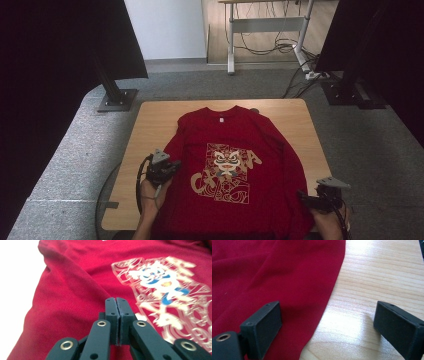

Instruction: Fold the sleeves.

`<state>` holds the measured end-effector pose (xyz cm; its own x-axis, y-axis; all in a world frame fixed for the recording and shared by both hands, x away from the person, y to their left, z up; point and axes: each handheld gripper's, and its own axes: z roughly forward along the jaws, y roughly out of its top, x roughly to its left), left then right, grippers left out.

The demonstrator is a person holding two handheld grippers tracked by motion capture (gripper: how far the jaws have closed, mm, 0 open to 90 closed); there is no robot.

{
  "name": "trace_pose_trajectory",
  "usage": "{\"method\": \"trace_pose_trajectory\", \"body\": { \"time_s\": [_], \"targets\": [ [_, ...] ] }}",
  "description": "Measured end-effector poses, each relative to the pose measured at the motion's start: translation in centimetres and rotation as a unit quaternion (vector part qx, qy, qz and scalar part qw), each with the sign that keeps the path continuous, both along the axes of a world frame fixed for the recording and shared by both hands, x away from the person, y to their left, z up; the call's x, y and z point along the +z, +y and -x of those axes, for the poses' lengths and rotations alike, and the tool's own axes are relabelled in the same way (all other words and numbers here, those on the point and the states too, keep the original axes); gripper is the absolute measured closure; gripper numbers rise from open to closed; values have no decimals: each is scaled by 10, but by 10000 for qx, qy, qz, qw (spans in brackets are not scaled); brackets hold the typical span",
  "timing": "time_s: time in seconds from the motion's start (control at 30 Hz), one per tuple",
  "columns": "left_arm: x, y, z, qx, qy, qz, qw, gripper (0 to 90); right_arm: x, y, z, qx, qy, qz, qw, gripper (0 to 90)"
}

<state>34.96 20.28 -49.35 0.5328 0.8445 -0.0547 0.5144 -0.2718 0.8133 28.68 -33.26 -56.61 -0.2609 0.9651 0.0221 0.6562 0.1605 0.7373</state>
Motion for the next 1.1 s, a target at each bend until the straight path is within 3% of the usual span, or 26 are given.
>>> {"method": "trace_pose_trajectory", "body": {
  "time_s": [0.27, 0.63, 0.77, 0.87, 1.1],
  "targets": [
    [16, -24, -5, -362, -50, 180, 9992, 881, 0, 0, 0, 0, 0, 0, 10000, 77],
    [6, -60, -20, -783, 137, 259, 9965, 881, 0, 0, 0, 0, 0, -1, 10000, 77],
    [-4, -68, -31, -912, 266, 287, 9951, 880, 0, 0, 0, 1, -1, -1, 10000, 77],
    [-21, -77, -42, -1078, 382, 46, 9934, 879, 0, 0, 0, 0, -1, -2, 10000, 77],
    [-43, -83, -53, -1114, 616, 7, 9919, 878, 0, 0, 0, 1, 0, -3, 10000, 77]
  ]
}}
